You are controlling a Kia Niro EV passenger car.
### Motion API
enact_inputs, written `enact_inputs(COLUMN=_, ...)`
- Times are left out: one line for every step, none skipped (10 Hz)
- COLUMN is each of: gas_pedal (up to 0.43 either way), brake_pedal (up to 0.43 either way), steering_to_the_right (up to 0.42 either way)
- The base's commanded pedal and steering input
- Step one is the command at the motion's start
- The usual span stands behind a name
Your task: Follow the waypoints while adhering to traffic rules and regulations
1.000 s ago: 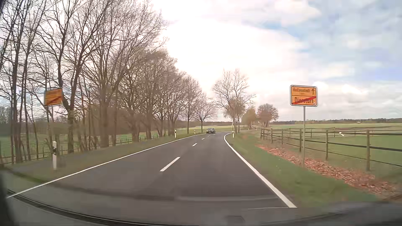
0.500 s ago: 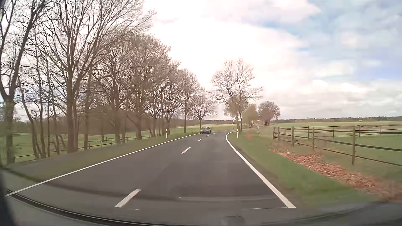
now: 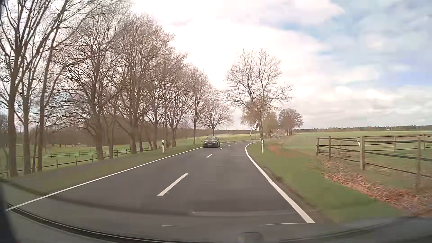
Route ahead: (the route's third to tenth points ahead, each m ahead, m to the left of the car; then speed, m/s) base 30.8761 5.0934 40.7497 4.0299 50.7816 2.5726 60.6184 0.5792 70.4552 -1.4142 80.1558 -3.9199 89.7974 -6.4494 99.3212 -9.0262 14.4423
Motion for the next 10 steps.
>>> enact_inputs(gas_pedal=0.138, brake_pedal=0.0, steering_to_the_right=0.003)
enact_inputs(gas_pedal=0.138, brake_pedal=0.0, steering_to_the_right=0.003)
enact_inputs(gas_pedal=0.138, brake_pedal=0.0, steering_to_the_right=0.003)
enact_inputs(gas_pedal=0.13, brake_pedal=0.0, steering_to_the_right=0.003)
enact_inputs(gas_pedal=0.13, brake_pedal=0.0, steering_to_the_right=0.003)
enact_inputs(gas_pedal=0.13, brake_pedal=0.0, steering_to_the_right=0.003)
enact_inputs(gas_pedal=0.13, brake_pedal=0.0, steering_to_the_right=0.004)
enact_inputs(gas_pedal=0.13, brake_pedal=0.0, steering_to_the_right=0.006)
enact_inputs(gas_pedal=0.13, brake_pedal=0.0, steering_to_the_right=0.007)
enact_inputs(gas_pedal=0.13, brake_pedal=0.0, steering_to_the_right=0.007)
